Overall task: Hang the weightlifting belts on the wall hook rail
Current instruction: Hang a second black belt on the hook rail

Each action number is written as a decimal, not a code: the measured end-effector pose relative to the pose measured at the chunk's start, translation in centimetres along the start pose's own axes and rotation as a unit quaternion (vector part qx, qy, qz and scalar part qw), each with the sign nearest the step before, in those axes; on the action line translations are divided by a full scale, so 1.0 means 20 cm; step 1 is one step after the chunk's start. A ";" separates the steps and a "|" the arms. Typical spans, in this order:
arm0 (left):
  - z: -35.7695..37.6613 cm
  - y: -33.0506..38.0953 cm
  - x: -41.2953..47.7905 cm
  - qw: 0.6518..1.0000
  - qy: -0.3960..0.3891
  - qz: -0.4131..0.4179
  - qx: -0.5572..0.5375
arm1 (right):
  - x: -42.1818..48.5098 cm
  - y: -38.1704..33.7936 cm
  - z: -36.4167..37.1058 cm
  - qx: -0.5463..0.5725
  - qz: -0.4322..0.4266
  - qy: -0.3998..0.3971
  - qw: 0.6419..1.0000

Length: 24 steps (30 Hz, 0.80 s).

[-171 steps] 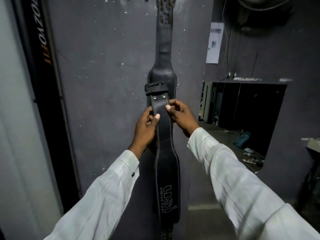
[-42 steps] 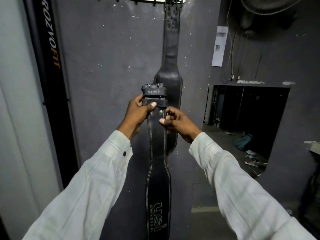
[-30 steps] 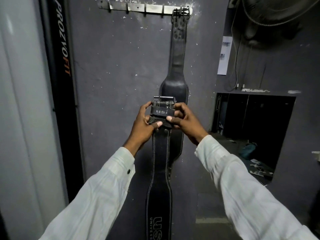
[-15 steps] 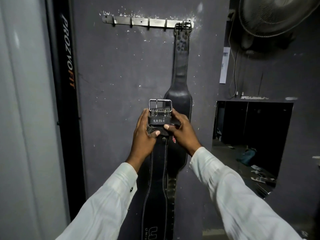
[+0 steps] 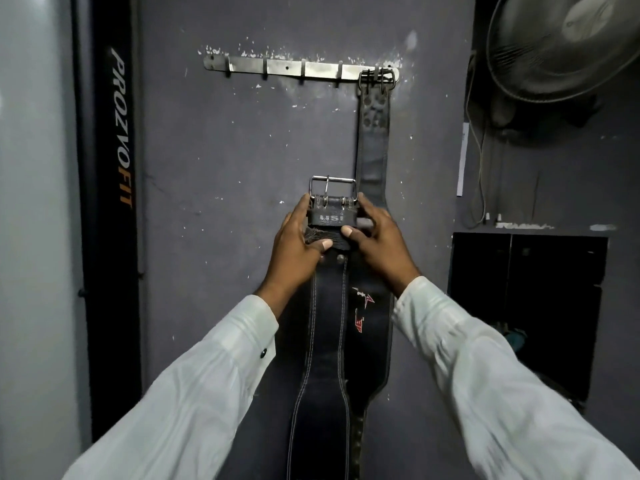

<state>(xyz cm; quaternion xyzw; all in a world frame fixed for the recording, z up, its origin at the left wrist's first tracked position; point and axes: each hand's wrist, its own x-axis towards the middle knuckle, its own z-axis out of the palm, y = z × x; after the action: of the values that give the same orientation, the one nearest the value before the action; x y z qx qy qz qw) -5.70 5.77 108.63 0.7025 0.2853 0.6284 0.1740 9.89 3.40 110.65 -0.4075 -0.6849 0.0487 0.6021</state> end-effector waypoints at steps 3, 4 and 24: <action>0.05 -0.02 0.26 1.000 -0.008 0.011 -0.007 | 0.27 0.06 -0.04 0.021 -0.010 0.013 1.000; 0.06 -0.02 0.36 1.000 -0.005 0.019 -0.002 | 0.36 0.09 -0.05 0.035 -0.016 0.014 0.999; 0.10 0.18 1.66 0.991 0.014 0.128 0.039 | 1.79 0.00 -0.16 -0.055 -0.174 0.017 0.983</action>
<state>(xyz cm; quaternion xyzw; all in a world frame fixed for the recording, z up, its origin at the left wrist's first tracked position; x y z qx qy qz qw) -1.44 23.76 136.45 0.7306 0.2199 0.6436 0.0607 14.67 24.14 139.71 -0.3154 -0.7369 -0.1014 0.5892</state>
